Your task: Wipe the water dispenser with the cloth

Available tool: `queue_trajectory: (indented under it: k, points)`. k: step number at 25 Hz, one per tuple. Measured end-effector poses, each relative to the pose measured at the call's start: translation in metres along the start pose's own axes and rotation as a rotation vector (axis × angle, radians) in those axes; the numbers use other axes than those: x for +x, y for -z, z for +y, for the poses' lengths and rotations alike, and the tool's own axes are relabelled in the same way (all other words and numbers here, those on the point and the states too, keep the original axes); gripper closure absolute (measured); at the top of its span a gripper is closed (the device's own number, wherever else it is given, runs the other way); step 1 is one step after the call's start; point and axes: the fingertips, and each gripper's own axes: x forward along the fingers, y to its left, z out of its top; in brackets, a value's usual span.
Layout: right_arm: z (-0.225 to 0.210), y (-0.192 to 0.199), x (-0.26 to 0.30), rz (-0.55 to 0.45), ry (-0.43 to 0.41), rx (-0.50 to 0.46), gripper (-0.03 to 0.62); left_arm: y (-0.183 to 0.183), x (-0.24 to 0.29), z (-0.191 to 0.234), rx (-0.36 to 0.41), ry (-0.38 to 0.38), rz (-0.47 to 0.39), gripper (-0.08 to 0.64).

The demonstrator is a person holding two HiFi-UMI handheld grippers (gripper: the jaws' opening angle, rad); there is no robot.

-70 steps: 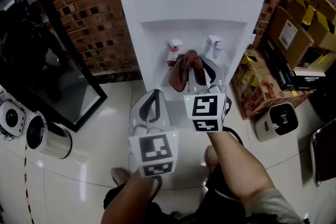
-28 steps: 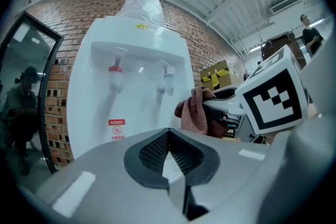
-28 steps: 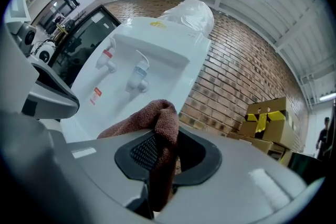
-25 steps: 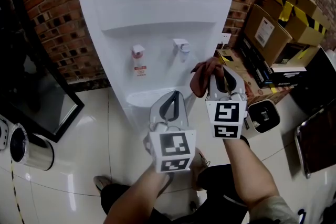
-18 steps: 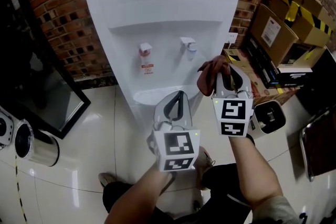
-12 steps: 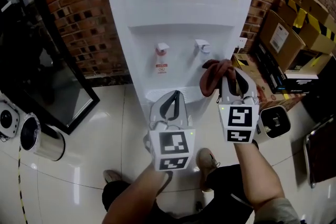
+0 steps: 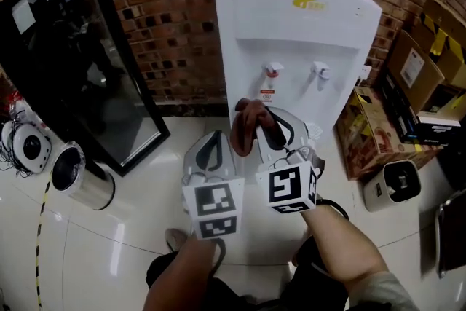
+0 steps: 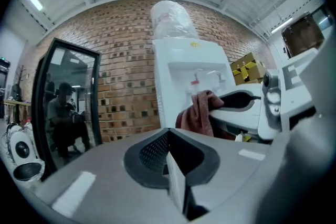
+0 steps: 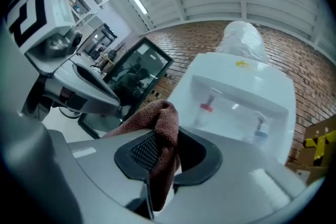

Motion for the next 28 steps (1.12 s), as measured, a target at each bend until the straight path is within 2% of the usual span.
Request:
queue_trajectory:
  k: [4, 8, 11, 14, 21, 28]
  points:
    - [0.049, -0.006, 0.028, -0.003, -0.068, -0.067, 0.506, -0.001, -0.015, 0.032, -0.019, -0.064, -0.004, 0.56]
    - [0.064, 0.018, 0.052, 0.061, -0.07, -0.077, 0.506, 0.006, -0.025, 0.046, -0.027, -0.081, 0.014, 0.56]
    - [0.059, 0.034, 0.064, 0.1, -0.054, -0.052, 0.506, 0.009, -0.03, 0.051, -0.025, -0.085, 0.026, 0.56]
    - [0.051, 0.035, 0.068, 0.096, -0.045, -0.03, 0.505, 0.011, -0.029, 0.049, -0.02, -0.082, 0.032, 0.56]
    - [0.042, 0.046, 0.058, 0.13, -0.014, 0.006, 0.505, 0.024, -0.015, 0.027, -0.014, -0.047, 0.066, 0.56]
    - [-0.009, 0.087, 0.051, 0.233, 0.07, 0.094, 0.506, 0.021, 0.004, -0.01, -0.021, 0.018, 0.059, 0.56]
